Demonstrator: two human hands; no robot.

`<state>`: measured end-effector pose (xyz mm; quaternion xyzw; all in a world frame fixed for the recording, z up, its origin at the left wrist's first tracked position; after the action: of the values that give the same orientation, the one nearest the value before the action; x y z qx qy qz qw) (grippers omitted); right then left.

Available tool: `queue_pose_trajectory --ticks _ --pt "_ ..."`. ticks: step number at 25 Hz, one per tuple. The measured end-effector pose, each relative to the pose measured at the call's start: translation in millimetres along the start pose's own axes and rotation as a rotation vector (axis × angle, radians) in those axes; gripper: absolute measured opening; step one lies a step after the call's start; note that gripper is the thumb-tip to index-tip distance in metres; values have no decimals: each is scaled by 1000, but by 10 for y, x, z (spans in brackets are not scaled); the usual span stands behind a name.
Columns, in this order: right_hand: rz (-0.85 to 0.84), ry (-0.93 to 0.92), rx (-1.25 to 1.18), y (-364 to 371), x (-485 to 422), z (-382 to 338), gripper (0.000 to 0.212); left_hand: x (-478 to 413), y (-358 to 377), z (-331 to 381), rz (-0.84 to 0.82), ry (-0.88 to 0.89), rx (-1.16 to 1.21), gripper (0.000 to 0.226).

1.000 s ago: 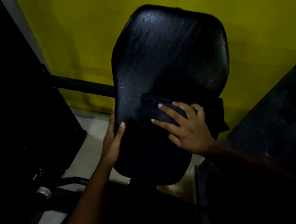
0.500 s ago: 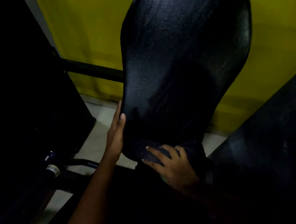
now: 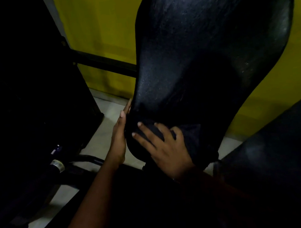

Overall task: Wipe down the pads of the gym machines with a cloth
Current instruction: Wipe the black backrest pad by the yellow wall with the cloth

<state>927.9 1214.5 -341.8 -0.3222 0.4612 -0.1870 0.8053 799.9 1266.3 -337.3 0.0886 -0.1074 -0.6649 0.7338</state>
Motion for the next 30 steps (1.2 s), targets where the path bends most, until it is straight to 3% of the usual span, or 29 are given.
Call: queue_pose_trajectory --ticks 5,9,13,17,19,22,27,30 --pt "-16 -49 -44 252 597 -399 41 103 -43 -143 37 -8 -62 42" --pt "-3 -162 -113 12 633 -261 38 187 -49 -240 89 -67 -81 48" --pt "173 74 -67 -583 32 518 39 163 -5 -207 165 -116 -74 32" --pt "80 104 89 -498 -106 1017 65 179 6 -272 203 -123 -122 39" --pt "79 58 75 -351 105 819 61 167 -9 -331 208 -123 -106 48" --pt "103 68 26 -140 489 352 38 174 -5 -374 186 -74 -87 44" --pt "-47 4 -48 50 849 -152 31 191 30 -304 155 -41 -83 45" --pt "43 3 -125 -219 566 30 31 199 -7 -184 155 -86 -97 40"
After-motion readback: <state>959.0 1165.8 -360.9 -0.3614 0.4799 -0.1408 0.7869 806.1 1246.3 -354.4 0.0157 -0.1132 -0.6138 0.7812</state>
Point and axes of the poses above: each hand's wrist, its own x-axis away from the middle knuckle, its own y-axis out of the palm, z = x × y, the point moved 2 cm from there along -x, towards the middle knuckle, and after that the axes turned 11 degrees about z, right-handed, at the moved point
